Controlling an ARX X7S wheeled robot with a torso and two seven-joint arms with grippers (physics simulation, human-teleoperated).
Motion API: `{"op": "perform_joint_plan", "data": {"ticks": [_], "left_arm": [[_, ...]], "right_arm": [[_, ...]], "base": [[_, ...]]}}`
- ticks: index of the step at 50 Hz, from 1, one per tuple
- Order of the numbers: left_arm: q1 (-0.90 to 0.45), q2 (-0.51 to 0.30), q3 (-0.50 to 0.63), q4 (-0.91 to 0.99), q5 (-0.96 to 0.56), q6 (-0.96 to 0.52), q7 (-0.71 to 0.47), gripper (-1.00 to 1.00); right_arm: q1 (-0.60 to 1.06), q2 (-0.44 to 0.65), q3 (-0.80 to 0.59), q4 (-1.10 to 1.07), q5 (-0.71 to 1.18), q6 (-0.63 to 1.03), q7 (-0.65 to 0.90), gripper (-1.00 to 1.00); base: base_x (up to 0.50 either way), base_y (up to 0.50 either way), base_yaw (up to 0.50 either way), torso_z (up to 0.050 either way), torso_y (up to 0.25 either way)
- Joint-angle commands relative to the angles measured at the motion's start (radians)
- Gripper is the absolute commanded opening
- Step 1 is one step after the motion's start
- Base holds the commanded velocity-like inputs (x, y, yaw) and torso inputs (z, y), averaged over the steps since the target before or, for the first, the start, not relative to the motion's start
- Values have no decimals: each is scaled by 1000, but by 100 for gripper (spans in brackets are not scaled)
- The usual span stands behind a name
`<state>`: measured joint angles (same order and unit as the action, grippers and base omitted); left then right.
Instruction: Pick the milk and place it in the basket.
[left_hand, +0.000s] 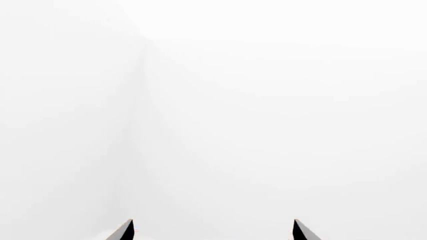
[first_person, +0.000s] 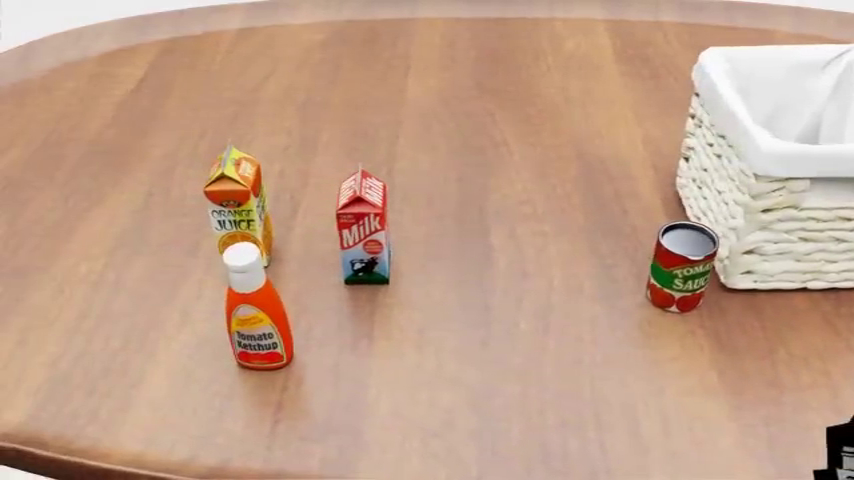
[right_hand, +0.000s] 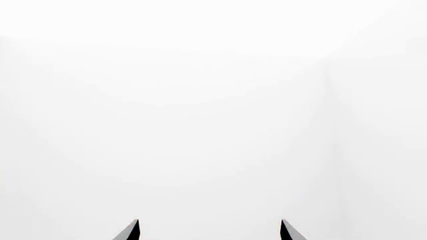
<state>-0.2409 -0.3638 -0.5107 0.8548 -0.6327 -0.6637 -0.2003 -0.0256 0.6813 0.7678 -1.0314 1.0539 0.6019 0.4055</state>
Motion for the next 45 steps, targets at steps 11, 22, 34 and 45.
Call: {"op": "perform_joint_plan", "data": {"ticks": [11, 22, 34, 45], "left_arm": [[5, -11, 11, -3, 0, 4, -7, 100], [11, -15, 20, -7, 12, 13, -10, 100], [13, -20, 18, -5, 4, 13, -16, 100], [21, -23, 29, -14, 17, 27, -12, 100]], "right_arm": [[-33, 64, -65, -3, -59, -24, 36, 100], [-63, 62, -39, 3, -7, -77, 17, 100], [-75, 75, -57, 9, -7, -94, 27, 100], [-81, 82, -92, 12, -22, -110, 16, 100]], "base": [[0, 0, 0, 0, 0], [202, 0, 0, 0, 0], [500, 0, 0, 0, 0], [500, 0, 0, 0, 0]]}}
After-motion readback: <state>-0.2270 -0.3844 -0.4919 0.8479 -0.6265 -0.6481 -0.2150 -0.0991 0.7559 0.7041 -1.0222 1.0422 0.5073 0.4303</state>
